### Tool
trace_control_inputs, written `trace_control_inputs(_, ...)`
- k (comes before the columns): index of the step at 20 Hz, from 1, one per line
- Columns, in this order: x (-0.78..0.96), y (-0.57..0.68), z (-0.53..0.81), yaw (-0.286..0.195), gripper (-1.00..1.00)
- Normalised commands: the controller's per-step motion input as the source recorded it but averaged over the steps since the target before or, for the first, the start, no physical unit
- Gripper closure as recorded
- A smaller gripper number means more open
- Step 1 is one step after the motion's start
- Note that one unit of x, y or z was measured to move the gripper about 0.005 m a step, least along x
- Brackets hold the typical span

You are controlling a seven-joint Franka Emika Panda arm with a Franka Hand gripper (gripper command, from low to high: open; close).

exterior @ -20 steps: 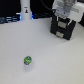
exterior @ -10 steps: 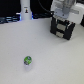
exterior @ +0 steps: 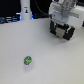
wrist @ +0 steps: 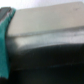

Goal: Open the kcup holder, insert the kcup into the holder, and close the kcup holder

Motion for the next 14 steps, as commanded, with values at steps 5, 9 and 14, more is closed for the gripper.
trace_control_inputs(5, 0.81, -0.32, 0.14, -0.042, 1.0)
trace_control_inputs(9, 0.9, -0.4, 0.14, -0.056, 1.0)
trace_control_inputs(14, 0.87, -0.43, 0.15, -0.063, 1.0)
